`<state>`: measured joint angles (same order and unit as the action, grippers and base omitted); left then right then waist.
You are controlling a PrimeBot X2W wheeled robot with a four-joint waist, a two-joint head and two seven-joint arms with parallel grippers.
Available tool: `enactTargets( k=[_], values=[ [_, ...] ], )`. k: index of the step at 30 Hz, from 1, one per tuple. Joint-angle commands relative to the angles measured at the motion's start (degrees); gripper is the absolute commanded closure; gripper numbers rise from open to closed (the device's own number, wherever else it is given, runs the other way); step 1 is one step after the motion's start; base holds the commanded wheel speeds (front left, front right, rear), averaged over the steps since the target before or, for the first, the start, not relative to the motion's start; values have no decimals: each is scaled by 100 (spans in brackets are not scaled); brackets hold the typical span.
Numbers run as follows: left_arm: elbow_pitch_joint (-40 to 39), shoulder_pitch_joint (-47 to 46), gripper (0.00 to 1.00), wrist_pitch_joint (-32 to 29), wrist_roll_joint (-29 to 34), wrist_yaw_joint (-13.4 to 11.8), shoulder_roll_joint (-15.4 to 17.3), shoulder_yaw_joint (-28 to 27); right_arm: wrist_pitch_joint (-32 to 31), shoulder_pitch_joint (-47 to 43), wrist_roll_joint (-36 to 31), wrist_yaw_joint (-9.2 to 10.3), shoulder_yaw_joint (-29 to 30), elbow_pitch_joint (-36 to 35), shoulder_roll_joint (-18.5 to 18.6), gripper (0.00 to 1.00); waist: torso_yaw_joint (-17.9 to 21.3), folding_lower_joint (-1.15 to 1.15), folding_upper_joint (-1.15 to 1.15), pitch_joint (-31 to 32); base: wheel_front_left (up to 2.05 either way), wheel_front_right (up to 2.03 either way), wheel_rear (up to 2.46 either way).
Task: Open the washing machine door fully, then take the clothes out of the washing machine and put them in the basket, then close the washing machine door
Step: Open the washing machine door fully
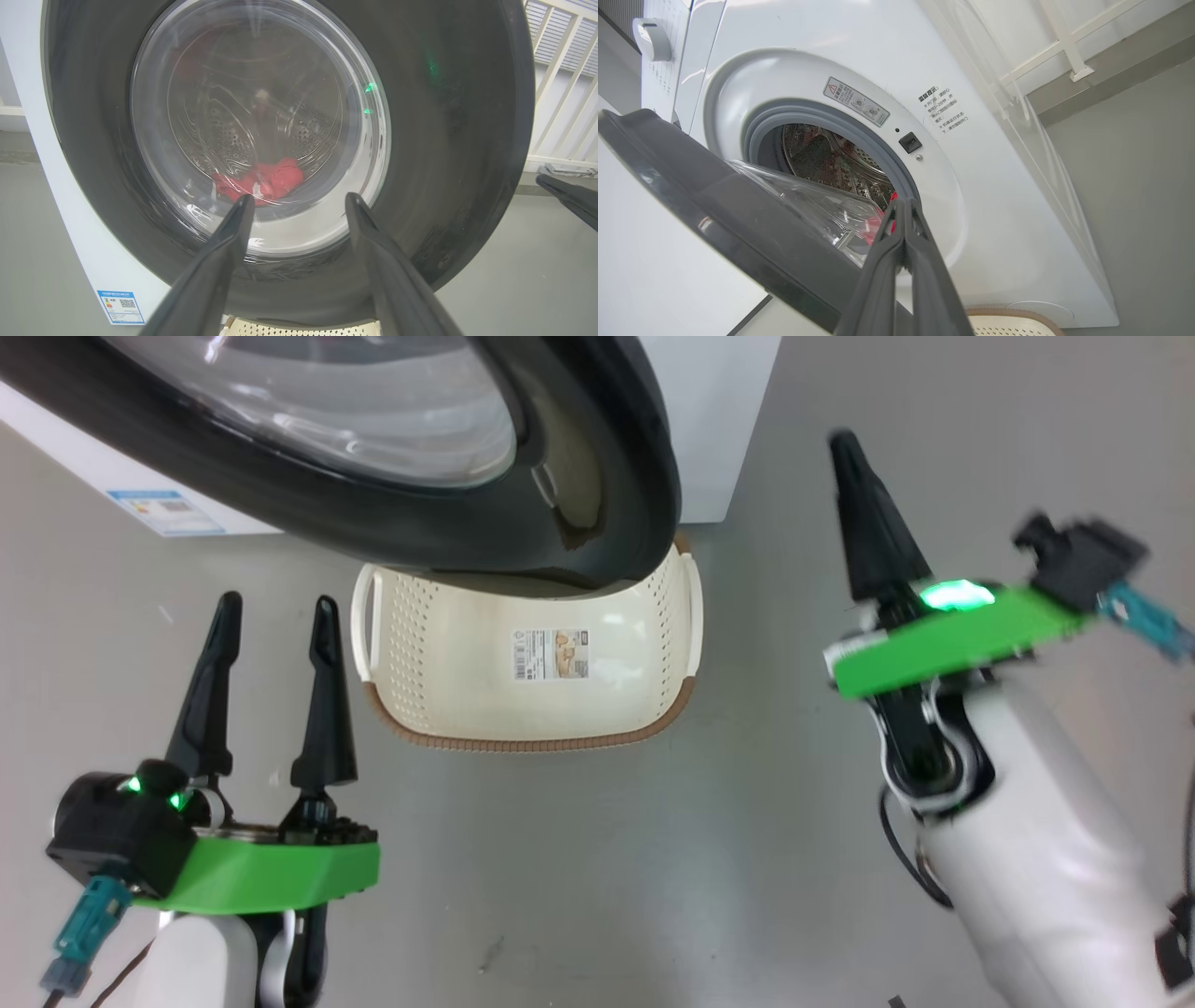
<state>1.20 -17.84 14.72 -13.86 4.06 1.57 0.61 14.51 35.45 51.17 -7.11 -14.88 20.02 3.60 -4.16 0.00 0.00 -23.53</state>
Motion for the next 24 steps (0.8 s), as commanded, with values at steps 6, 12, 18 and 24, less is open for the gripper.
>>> enactTargets(
  k=[6, 12, 18, 24],
  values=[
    [-234, -25, 0, 28, -3, -15, 131, -132, -963, 994, 1650, -37, -426, 125, -72, 100, -124, 0, 0, -195, 0, 0, 0],
    [-252, -80, 0, 28, -9, -9, 131, -149, -2321, 1589, 2869, -37, -344, 219, -55, 100, -194, 0, 0, -328, 0, 0, 0],
    [-255, -122, 0, 28, -4, -5, 131, -131, -3559, 2006, 3849, -37, -157, 372, 79, 100, -257, 0, 0, -446, 0, 0, 0],
    [-258, -176, 0, 28, 71, 12, 131, -113, -4517, 2244, 4307, -37, -233, 488, 256, 100, -304, 0, 0, -545, 0, 0, 0]
  ],
)
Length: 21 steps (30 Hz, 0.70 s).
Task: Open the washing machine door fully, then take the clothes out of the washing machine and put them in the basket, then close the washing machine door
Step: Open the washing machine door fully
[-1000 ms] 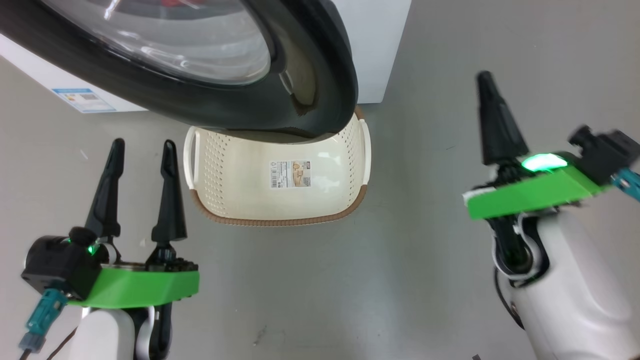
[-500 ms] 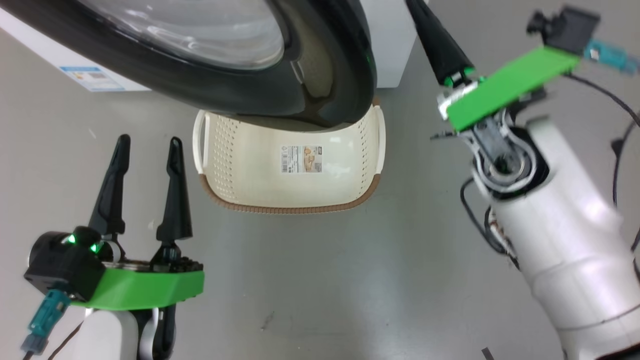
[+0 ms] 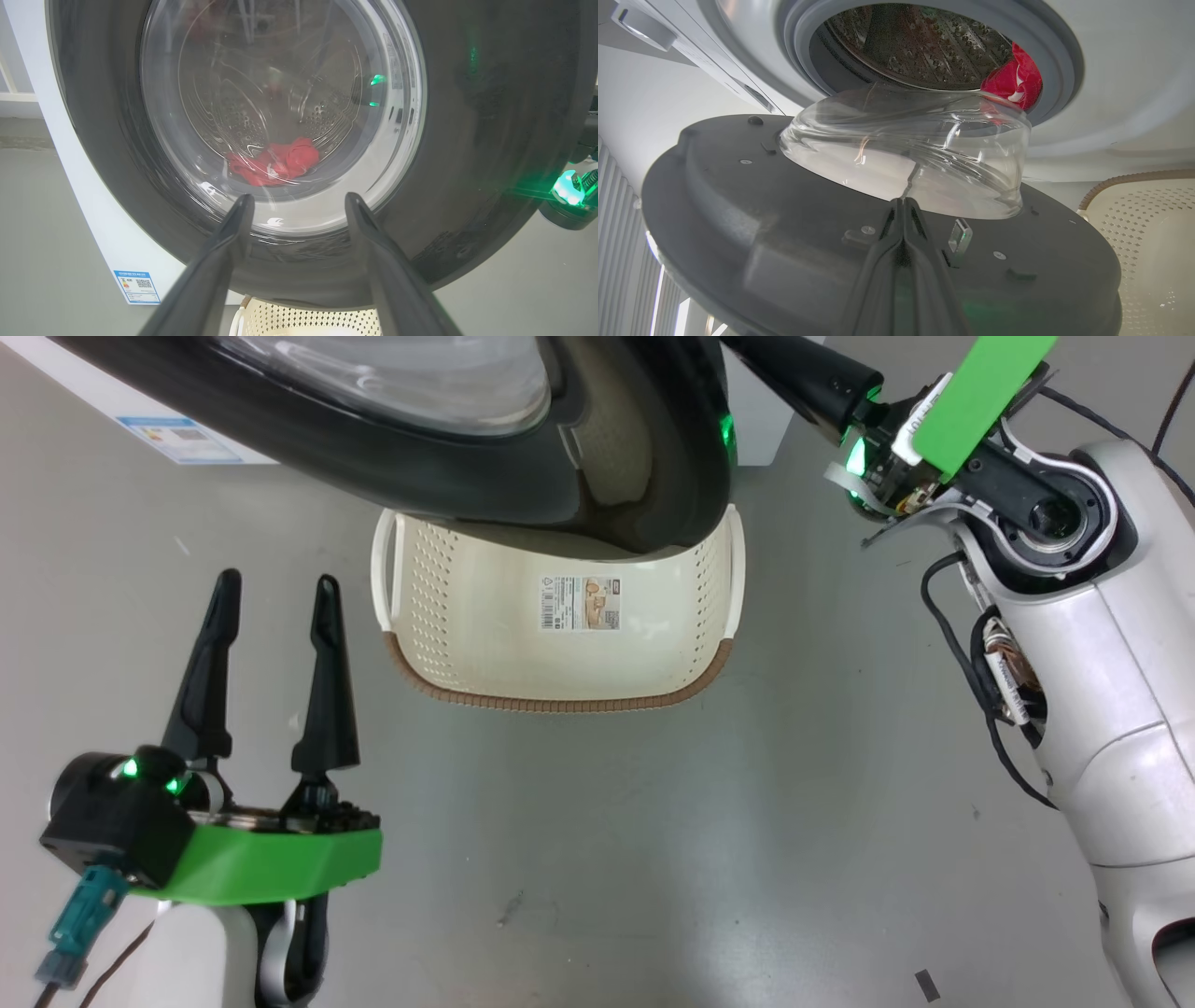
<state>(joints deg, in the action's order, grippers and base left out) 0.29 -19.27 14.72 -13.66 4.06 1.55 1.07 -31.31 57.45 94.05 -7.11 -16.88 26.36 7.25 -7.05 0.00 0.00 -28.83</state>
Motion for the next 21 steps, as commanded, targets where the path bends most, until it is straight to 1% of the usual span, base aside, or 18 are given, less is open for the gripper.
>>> enactTargets(
  k=[1, 4, 10, 21],
  values=[
    [-174, -38, 0, 28, 56, 14, 132, -157, -87, 78, 97, -37, -47, -121, -91, 100, -20, 0, 0, -32, 0, 0, 0],
    [-181, -66, 0, 28, 59, 21, 132, -157, -379, 181, 228, -37, -79, -50, -37, 100, -37, 0, 0, -88, 0, 0, 0],
    [-186, -106, 0, 28, 51, 21, 132, -140, -676, 298, 344, -37, -141, 20, -8, 100, -57, 0, 0, -159, 0, 0, 0],
    [-141, -89, 0, 28, 24, 2, 132, -146, -807, 154, 385, -37, -209, -43, -1, 100, -60, 0, 0, -118, 0, 0, 0]
  ],
)
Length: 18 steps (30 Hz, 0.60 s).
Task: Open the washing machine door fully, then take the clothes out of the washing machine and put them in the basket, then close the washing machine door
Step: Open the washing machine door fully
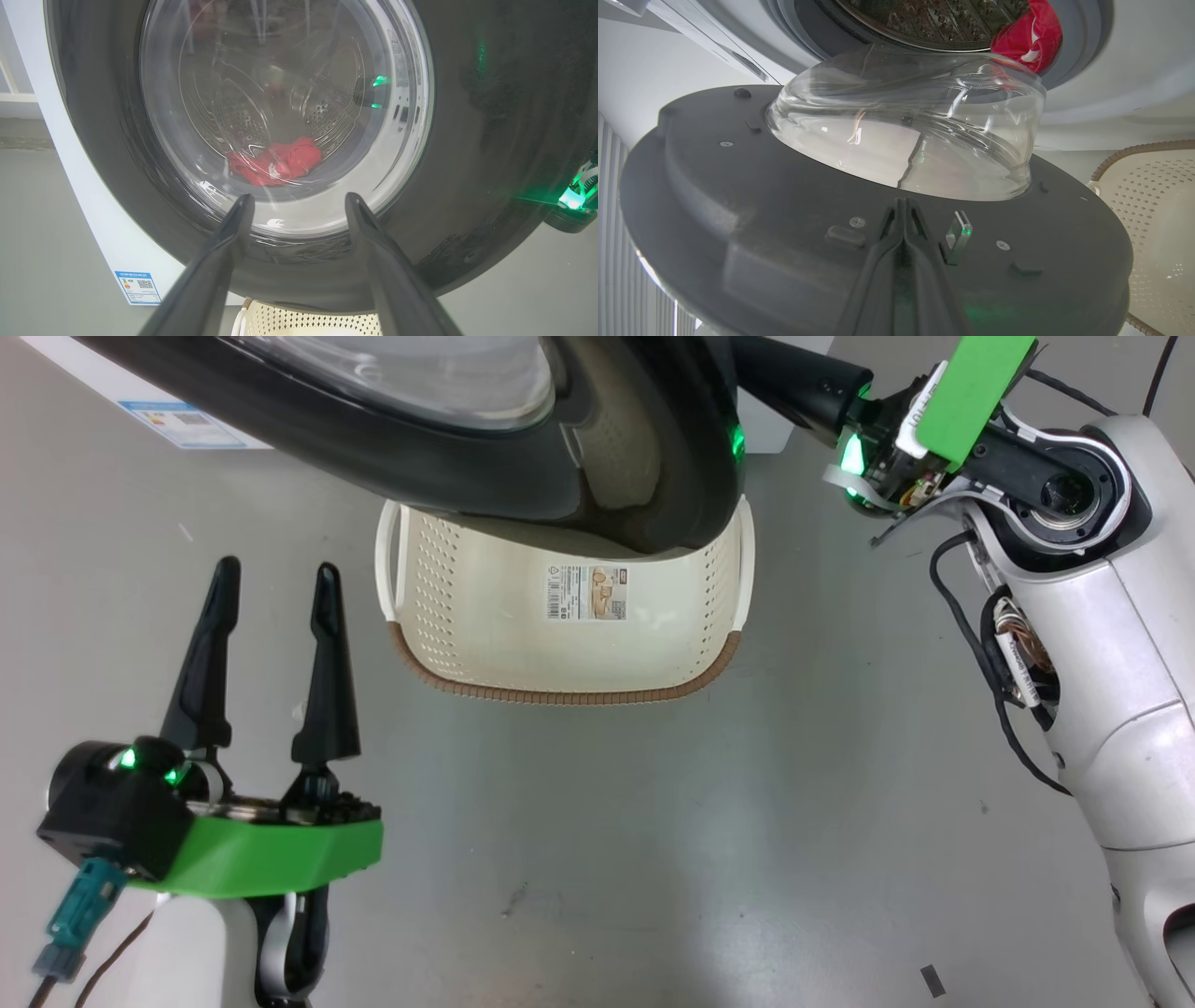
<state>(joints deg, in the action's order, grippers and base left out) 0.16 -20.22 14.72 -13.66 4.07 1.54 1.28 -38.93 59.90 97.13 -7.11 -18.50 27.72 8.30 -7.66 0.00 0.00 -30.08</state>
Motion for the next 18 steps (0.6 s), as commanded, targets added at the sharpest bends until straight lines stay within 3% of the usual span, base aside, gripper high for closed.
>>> enactTargets(
  k=[1, 18],
  values=[
    [-125, 9, 0, 28, 22, -1, 133, -165, -53, -106, 80, -37, -53, -180, -107, 100, 0, 0, 0, 11, 0, 0, 0],
    [11, 46, 0, 28, -48, -42, 133, -155, -203, -409, 172, -37, -105, -298, -116, 100, -27, 0, 0, 168, 0, 0, 0]
  ],
)
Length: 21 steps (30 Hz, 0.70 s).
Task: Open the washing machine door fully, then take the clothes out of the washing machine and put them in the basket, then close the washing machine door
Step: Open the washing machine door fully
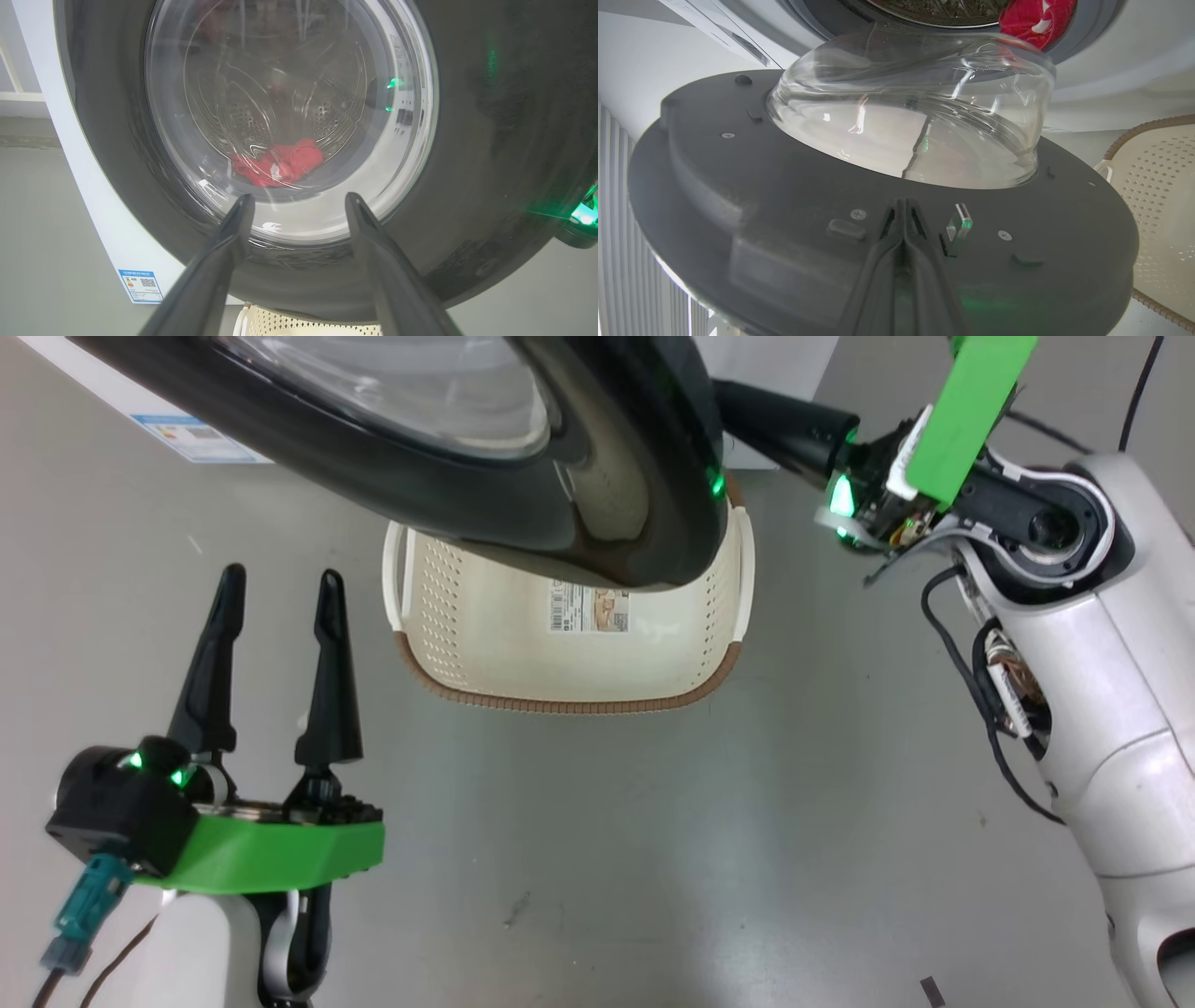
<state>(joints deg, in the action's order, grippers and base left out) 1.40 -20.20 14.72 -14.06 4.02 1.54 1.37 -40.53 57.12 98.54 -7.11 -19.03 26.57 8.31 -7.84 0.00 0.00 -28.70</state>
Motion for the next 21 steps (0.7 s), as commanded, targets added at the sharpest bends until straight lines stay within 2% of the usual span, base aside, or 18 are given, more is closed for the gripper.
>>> enactTargets(
  k=[1, 21],
  values=[
    [-95, 49, 0, 28, -14, -36, 133, -165, -52, -173, 46, -37, -49, -196, -118, 100, -14, 0, 0, 57, 0, 0, 0],
    [194, 387, 0, 28, -70, -203, 133, -101, -326, -1166, 300, -37, -118, -471, -142, 100, -274, 0, 0, 807, 0, 0, 0]
  ],
)
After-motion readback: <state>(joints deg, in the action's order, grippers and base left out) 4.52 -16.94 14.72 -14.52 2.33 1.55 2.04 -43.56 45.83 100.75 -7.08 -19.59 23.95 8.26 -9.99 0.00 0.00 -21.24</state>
